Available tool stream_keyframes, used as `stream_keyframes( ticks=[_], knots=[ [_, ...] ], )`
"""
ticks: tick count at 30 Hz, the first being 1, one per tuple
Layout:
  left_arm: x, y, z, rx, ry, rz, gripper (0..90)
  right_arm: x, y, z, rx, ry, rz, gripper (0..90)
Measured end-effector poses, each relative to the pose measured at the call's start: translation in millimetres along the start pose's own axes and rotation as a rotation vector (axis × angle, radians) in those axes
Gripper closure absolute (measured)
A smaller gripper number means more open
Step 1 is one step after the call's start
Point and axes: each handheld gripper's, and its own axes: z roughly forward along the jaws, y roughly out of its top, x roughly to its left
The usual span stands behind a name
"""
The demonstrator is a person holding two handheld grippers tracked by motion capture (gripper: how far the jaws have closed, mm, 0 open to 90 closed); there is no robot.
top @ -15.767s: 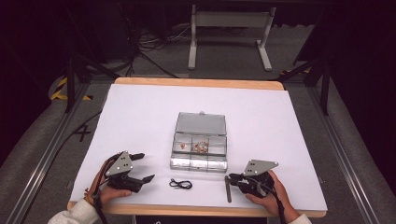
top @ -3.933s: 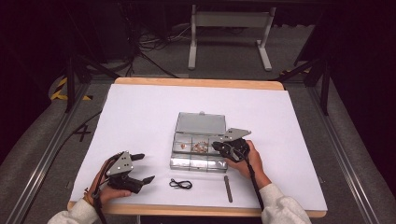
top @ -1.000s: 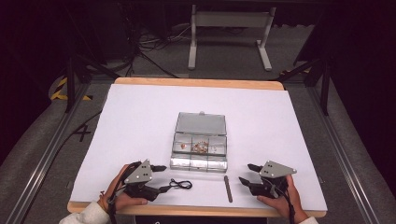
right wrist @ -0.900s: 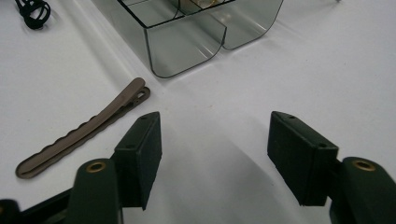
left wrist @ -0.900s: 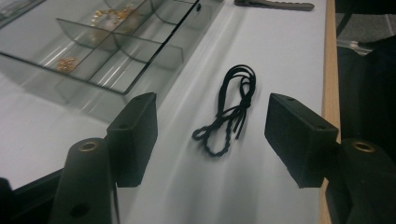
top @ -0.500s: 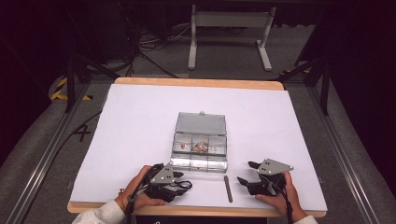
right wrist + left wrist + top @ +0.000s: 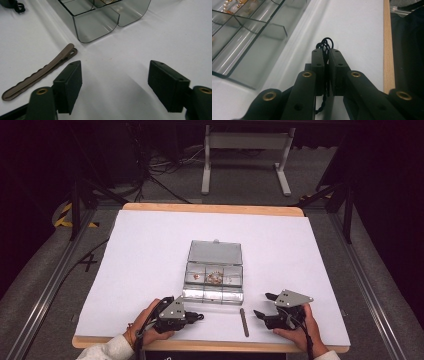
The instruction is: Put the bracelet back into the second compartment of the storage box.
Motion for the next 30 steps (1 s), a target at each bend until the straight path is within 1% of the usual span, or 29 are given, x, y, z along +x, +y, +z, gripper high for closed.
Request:
stream_keyframes(
  ticks=[1, 2, 4, 5, 8, 11, 13, 15, 19, 20, 21, 22, 24, 25, 26, 27, 28, 29, 30],
  knots=[
    [-0.1, -0.2, -3.9, -0.020, 0.006, 0.001, 83.5, 0.1, 0.0, 0.0, 0.000, 0.000, -0.002, 29.9],
    [-0.1, -0.2, -3.9, -0.020, 0.006, 0.001, 83.6, 0.1, 0.0, 0.0, 0.000, 0.000, -0.002, 29.9],
    [0.5, -0.1, -11.0, -0.046, 0.023, 0.001, 83.6, 0.6, 0.0, 0.0, 0.000, 0.001, -0.005, 29.4],
    [0.6, 0.0, -13.4, -0.057, 0.025, -0.005, 83.6, 0.6, 0.0, 0.0, 0.000, 0.000, -0.005, 29.0],
    [3.3, 0.8, -22.3, -0.100, 0.052, -0.020, 83.6, 0.0, 0.0, 0.0, -0.001, -0.001, 0.000, 27.4],
    [6.9, 2.2, -26.6, -0.134, 0.073, -0.038, 83.5, -0.2, -0.1, -0.4, -0.007, 0.005, 0.001, 26.0],
    [9.5, 4.0, -29.3, -0.149, 0.091, -0.035, 83.6, -0.6, -0.3, -0.8, -0.013, 0.015, 0.002, 25.5],
    [11.9, 5.3, -31.1, -0.165, 0.103, -0.045, 83.6, -1.2, -0.5, -1.2, -0.023, 0.022, 0.002, 25.3],
    [19.2, 6.3, -34.1, -0.183, 0.126, -0.059, 83.5, -1.2, -0.4, -1.2, -0.027, 0.022, 0.001, 23.6],
    [19.2, 6.3, -34.1, -0.183, 0.126, -0.059, 83.5, -1.2, -0.4, -1.2, -0.027, 0.022, 0.001, 23.6],
    [21.4, 6.4, -34.5, -0.192, 0.132, -0.070, 83.5, -1.3, -0.4, -1.2, -0.028, 0.024, 0.000, 23.3],
    [23.8, 6.4, -34.9, -0.197, 0.141, -0.074, 83.5, -1.5, -0.3, -0.9, -0.027, 0.016, 0.002, 22.9],
    [27.4, 6.4, -34.6, -0.207, 0.153, -0.081, 83.5, -1.3, -0.1, -0.6, -0.023, 0.016, 0.002, 22.7],
    [27.4, 6.4, -34.6, -0.207, 0.153, -0.081, 83.5, -1.3, -0.1, -0.6, -0.023, 0.016, 0.002, 22.7],
    [32.3, 6.4, -34.1, -0.209, 0.155, -0.091, 83.5, -1.1, 0.0, -0.6, -0.021, 0.010, 0.001, 22.2],
    [34.1, 6.4, -33.2, -0.218, 0.155, -0.105, 83.5, -1.1, 0.1, -0.5, -0.020, 0.010, 0.001, 22.2],
    [34.1, 6.4, -33.2, -0.218, 0.155, -0.105, 83.5, -1.1, 0.1, -0.5, -0.020, 0.010, 0.001, 22.2],
    [38.0, 7.5, -30.7, -0.221, 0.155, -0.112, 83.5, -1.1, 0.1, -0.4, -0.020, 0.006, 0.002, 21.7],
    [39.0, 8.1, -29.9, -0.223, 0.154, -0.115, 83.5, -1.1, 0.1, -0.5, -0.020, 0.005, 0.002, 21.5]
  ],
)
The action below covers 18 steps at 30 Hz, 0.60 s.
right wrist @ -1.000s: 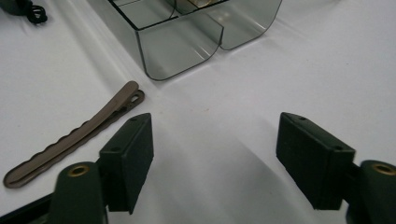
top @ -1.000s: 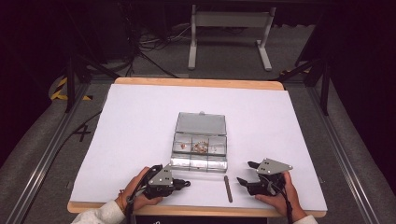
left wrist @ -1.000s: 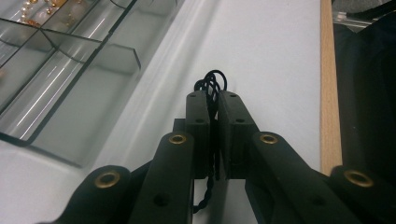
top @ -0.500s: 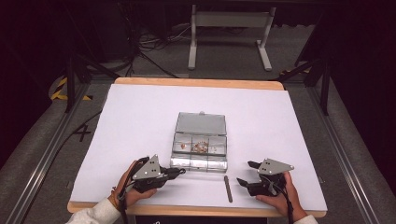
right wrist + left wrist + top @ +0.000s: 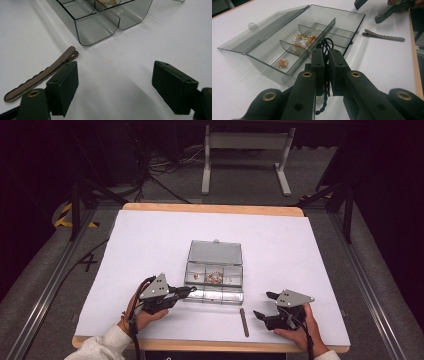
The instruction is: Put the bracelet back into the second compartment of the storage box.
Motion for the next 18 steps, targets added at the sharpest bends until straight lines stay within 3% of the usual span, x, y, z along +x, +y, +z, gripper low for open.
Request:
stream_keyframes(
  ticks=[18],
  knots=[
    [9.8, 9.9, 33.2, 0.021, -0.005, -0.010, 83.2, -0.3, -0.2, -0.2, -0.006, 0.000, 0.000, 20.0]
  ],
)
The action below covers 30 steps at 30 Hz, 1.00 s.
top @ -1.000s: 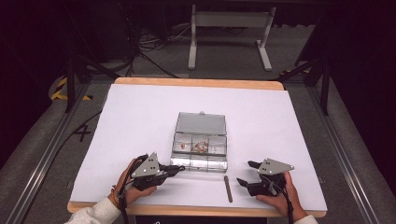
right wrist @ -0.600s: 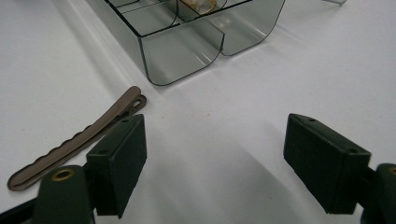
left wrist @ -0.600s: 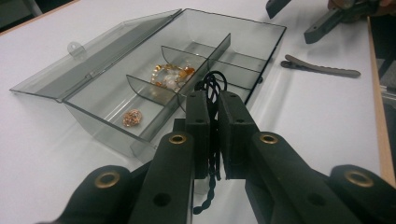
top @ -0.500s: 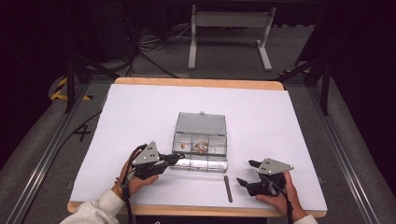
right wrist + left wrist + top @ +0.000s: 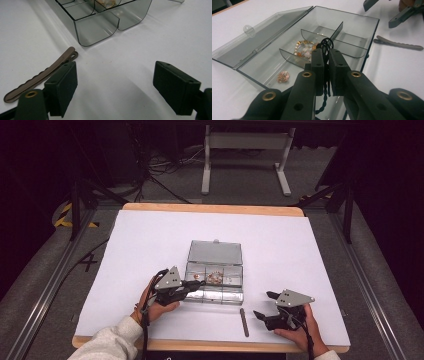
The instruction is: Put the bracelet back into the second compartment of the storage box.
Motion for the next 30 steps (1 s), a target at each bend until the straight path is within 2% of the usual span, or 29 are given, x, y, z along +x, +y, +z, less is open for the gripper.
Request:
stream_keyframes(
  ticks=[7, 12, 17, 30],
  knots=[
    [3.5, -3.5, 2.7, 0.008, 0.015, -0.013, 83.0, 0.2, 0.2, 0.3, 0.006, 0.002, -0.002, 20.0],
    [3.4, -5.6, 4.5, 0.022, 0.016, -0.005, 82.8, 0.3, 0.3, 0.4, 0.007, 0.002, -0.002, 20.0],
    [4.1, -7.6, 5.6, 0.019, 0.016, -0.020, 82.4, 0.5, 0.2, 0.4, 0.006, 0.002, -0.003, 20.0],
    [3.4, -8.5, 7.2, 0.036, 0.021, -0.010, 81.2, 0.7, 0.3, 0.6, 0.009, 0.002, -0.003, 20.0]
  ],
)
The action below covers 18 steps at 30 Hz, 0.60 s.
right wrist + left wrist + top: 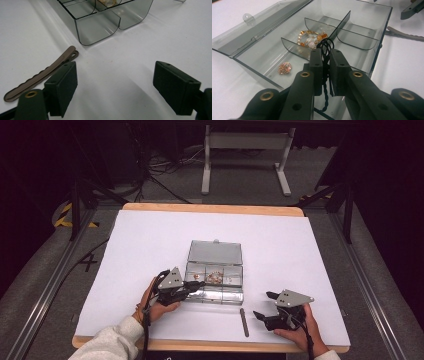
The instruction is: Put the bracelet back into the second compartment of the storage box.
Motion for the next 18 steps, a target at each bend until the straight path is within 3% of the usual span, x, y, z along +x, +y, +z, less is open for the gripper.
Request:
stream_keyframes(
  ticks=[18],
  knots=[
    [1.7, -2.6, -1.5, 0.015, 0.013, 0.001, 77.0, 0.4, 0.1, 0.3, 0.003, -0.003, -0.002, 20.0]
  ],
)
